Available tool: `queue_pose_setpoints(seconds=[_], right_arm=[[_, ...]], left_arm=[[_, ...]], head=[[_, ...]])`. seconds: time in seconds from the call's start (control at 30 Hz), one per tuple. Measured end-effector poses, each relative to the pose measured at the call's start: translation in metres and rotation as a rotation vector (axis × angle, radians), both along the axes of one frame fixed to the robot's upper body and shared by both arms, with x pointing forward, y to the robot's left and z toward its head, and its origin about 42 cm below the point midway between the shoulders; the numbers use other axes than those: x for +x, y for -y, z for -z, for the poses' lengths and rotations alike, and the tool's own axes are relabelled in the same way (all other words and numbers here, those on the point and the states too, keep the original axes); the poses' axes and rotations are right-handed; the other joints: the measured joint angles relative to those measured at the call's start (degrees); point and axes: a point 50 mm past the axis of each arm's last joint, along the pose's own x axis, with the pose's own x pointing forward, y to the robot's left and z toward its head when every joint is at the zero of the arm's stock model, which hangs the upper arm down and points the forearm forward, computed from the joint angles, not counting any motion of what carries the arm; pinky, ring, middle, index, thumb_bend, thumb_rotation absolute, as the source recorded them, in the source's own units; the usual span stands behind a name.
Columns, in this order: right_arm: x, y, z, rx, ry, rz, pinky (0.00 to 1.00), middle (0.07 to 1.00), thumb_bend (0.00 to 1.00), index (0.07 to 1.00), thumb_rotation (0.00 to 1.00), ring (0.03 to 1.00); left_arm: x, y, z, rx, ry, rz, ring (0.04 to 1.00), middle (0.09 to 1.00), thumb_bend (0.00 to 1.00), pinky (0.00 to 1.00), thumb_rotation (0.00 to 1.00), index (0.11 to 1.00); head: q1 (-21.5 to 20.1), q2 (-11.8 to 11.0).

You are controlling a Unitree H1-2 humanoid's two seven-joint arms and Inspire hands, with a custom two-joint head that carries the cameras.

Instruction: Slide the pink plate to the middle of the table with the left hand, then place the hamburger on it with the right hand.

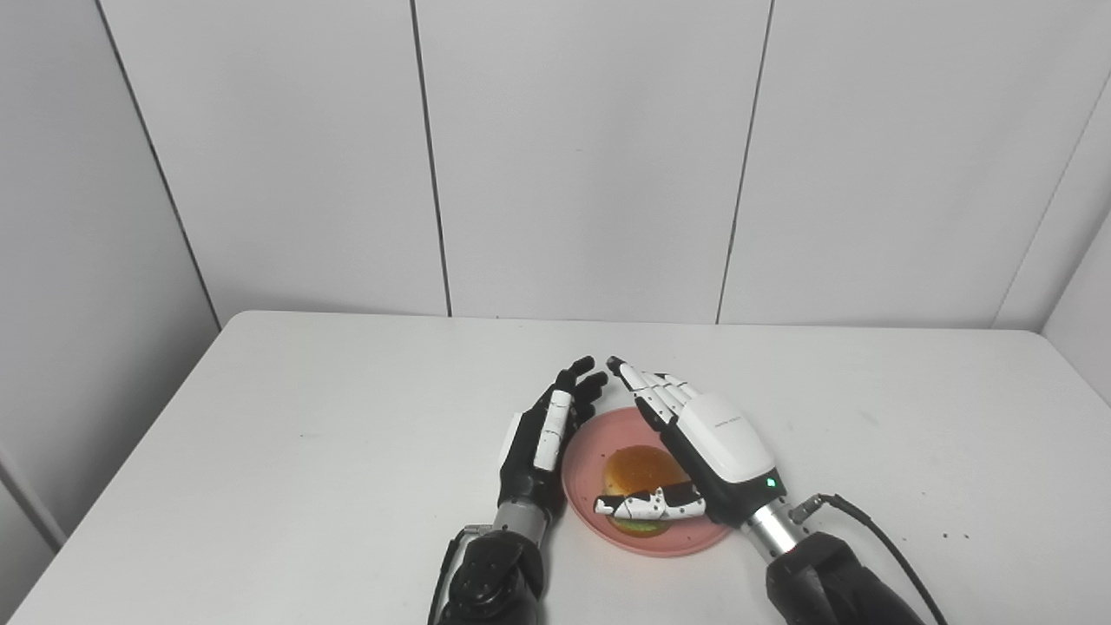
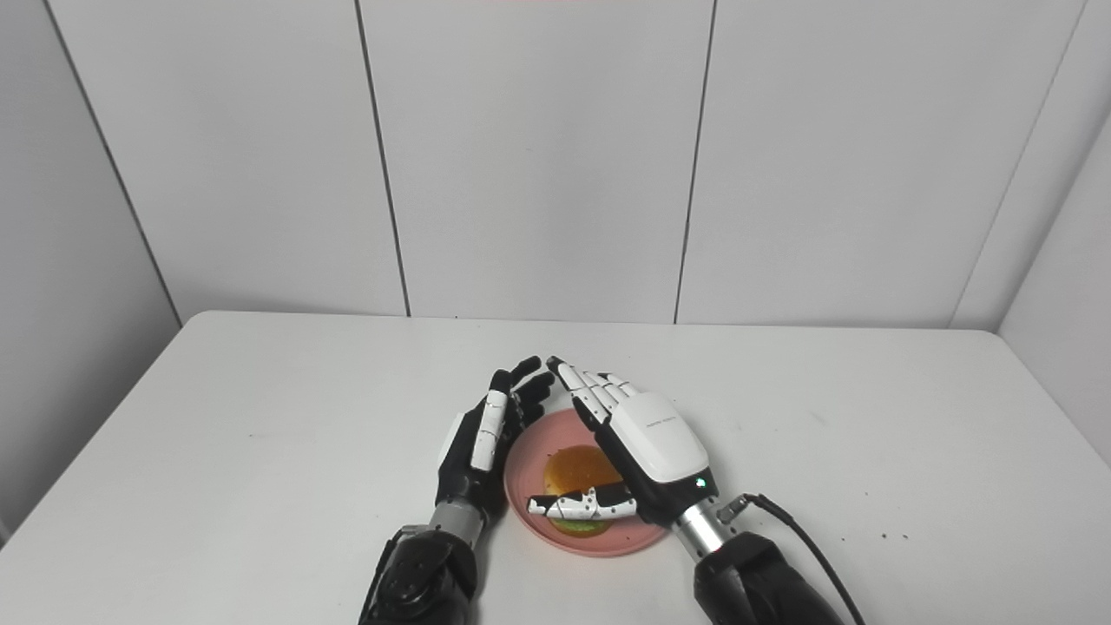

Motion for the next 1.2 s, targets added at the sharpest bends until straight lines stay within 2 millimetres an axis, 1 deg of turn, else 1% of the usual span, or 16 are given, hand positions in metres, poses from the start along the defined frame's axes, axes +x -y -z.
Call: queue_pose_setpoints(seconds=[0.1, 0.13, 0.17, 0.2, 0.27, 0.33, 0.37, 0.4, 0.43, 0.5, 0.53, 0.67, 0.73, 0.87, 1.03, 1.2], right_arm=[[0.0, 0.01, -0.006, 0.087, 0.011, 0.019, 0.73, 0.881, 0.71, 0.908, 0.91, 0.84], [0.0, 0.017, -0.007, 0.134, 0.009, 0.042, 0.73, 0.881, 0.71, 0.908, 0.91, 0.84], [0.0, 0.023, -0.008, 0.174, 0.006, 0.064, 0.72, 0.887, 0.72, 0.901, 0.95, 0.852], [0.0, 0.028, -0.008, 0.211, -0.001, 0.083, 0.73, 0.893, 0.72, 0.895, 0.97, 0.862], [-0.002, 0.036, -0.005, 0.314, -0.024, 0.12, 0.79, 0.902, 0.67, 0.884, 0.99, 0.887], [-0.006, 0.041, 0.001, 0.435, -0.057, 0.155, 0.82, 0.893, 0.7, 0.875, 1.0, 0.881], [-0.008, 0.042, 0.005, 0.494, -0.079, 0.169, 0.82, 0.894, 0.69, 0.877, 1.0, 0.87], [-0.009, 0.042, 0.009, 0.548, -0.101, 0.178, 0.82, 0.895, 0.69, 0.879, 1.0, 0.865], [-0.01, 0.041, 0.013, 0.605, -0.13, 0.184, 0.83, 0.902, 0.74, 0.894, 1.0, 0.866], [-0.01, 0.036, 0.02, 0.728, -0.198, 0.179, 0.83, 0.907, 0.77, 0.903, 1.0, 0.867], [-0.01, 0.036, 0.022, 0.795, -0.225, 0.18, 0.85, 0.906, 0.82, 0.907, 1.0, 0.871], [-0.008, 0.032, 0.031, 1.055, -0.336, 0.209, 0.87, 0.904, 0.8, 0.915, 1.0, 0.873], [-0.007, 0.034, 0.032, 1.1, -0.353, 0.217, 0.89, 0.909, 0.81, 0.929, 1.0, 0.884], [-0.004, 0.033, 0.035, 1.125, -0.389, 0.231, 0.91, 0.915, 0.82, 0.935, 1.0, 0.898], [0.001, 0.028, 0.038, 1.106, -0.449, 0.218, 0.98, 0.959, 0.83, 0.954, 1.0, 0.95], [0.004, 0.024, 0.039, 1.088, -0.495, 0.192, 1.0, 0.982, 0.83, 0.965, 1.0, 0.979]], left_arm=[[0.0, 0.001, 0.0, -0.009, 0.0, -0.005, 0.909, 0.824, 0.89, 0.99, 0.84, 0.813], [-0.001, 0.002, 0.0, -0.009, 0.004, -0.008, 0.909, 0.824, 0.89, 0.99, 0.84, 0.813], [-0.001, 0.002, 0.0, -0.006, 0.012, -0.015, 0.903, 0.829, 0.9, 0.97, 0.86, 0.82], [-0.001, 0.002, -0.001, 0.009, 0.023, -0.031, 0.903, 0.838, 0.9, 0.94, 0.86, 0.824], [-0.001, 0.001, -0.001, 0.038, 0.038, -0.067, 0.918, 0.87, 0.89, 0.9, 0.88, 0.841], [-0.001, 0.0, -0.001, 0.068, 0.061, -0.111, 0.939, 0.897, 0.9, 0.92, 0.89, 0.861], [-0.002, -0.001, -0.002, 0.082, 0.077, -0.128, 0.96, 0.922, 0.89, 0.97, 0.91, 0.882], [-0.002, -0.001, -0.002, 0.094, 0.091, -0.142, 0.969, 0.934, 0.88, 0.98, 0.91, 0.891], [-0.002, -0.001, -0.003, 0.11, 0.106, -0.153, 0.982, 0.956, 0.87, 1.0, 0.91, 0.916], [-0.003, 0.0, -0.004, 0.148, 0.134, -0.172, 0.988, 0.967, 0.86, 1.0, 0.91, 0.93], [-0.003, -0.001, -0.004, 0.163, 0.143, -0.181, 0.996, 0.985, 0.84, 1.0, 0.91, 0.955], [-0.004, -0.002, -0.004, 0.195, 0.165, -0.194, 1.0, 1.0, 0.81, 1.0, 0.92, 0.996], [-0.003, -0.003, -0.004, 0.206, 0.168, -0.194, 1.0, 1.0, 0.77, 1.0, 0.93, 1.0], [-0.003, -0.008, -0.003, 0.226, 0.175, -0.191, 1.0, 1.0, 0.75, 1.0, 0.94, 1.0], [-0.004, -0.012, -0.003, 0.241, 0.168, -0.173, 1.0, 1.0, 0.78, 1.0, 0.93, 1.0], [-0.003, -0.018, -0.001, 0.255, 0.136, -0.154, 1.0, 1.0, 0.8, 1.0, 0.94, 1.0]], head=[[-0.53, -0.17], [-0.53, -0.18], [-0.53, -0.18], [-0.44, -0.18], [-0.44, -0.18], [-0.27, 0.0], [-0.18, 0.0], [-0.09, 0.09], [-0.09, 0.09], [-0.09, 0.17], [-0.09, 0.18], [-0.7, 0.53], [-0.97, 0.53], [-1.23, 0.62], [-1.49, 0.88], [-1.84, 0.79]])
